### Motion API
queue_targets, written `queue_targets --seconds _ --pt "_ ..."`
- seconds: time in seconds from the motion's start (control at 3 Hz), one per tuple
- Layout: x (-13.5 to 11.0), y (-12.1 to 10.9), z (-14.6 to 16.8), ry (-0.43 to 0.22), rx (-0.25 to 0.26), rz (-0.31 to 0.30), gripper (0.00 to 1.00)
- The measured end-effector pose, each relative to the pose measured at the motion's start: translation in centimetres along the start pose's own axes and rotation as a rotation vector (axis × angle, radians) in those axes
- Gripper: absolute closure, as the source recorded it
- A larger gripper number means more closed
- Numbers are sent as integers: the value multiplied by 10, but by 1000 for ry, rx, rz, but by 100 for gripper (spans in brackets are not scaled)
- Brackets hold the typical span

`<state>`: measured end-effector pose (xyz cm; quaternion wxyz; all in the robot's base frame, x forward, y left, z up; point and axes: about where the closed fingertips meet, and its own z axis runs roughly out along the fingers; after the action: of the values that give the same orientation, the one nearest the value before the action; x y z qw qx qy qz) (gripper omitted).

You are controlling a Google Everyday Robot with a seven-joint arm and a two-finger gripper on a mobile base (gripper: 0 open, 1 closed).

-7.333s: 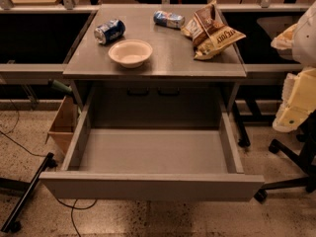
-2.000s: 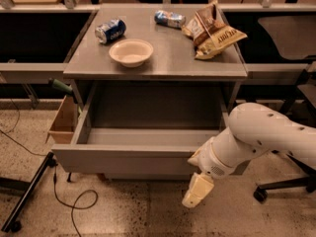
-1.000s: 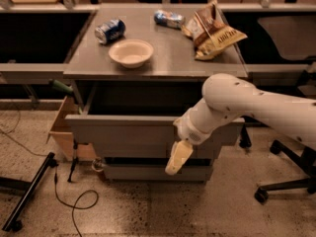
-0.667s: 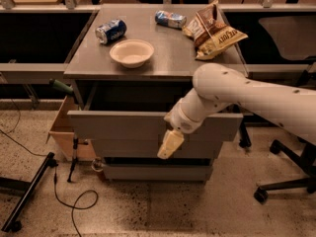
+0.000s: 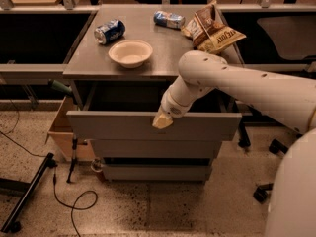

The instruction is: Close top drawer

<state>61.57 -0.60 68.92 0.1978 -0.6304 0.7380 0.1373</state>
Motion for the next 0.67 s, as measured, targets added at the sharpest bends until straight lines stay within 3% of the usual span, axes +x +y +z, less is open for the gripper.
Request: queue_targets --seconds 0.33,0.67 --pt "-6 -12 7 8 4 4 59" --pt "-10 -20 9 6 14 9 36"
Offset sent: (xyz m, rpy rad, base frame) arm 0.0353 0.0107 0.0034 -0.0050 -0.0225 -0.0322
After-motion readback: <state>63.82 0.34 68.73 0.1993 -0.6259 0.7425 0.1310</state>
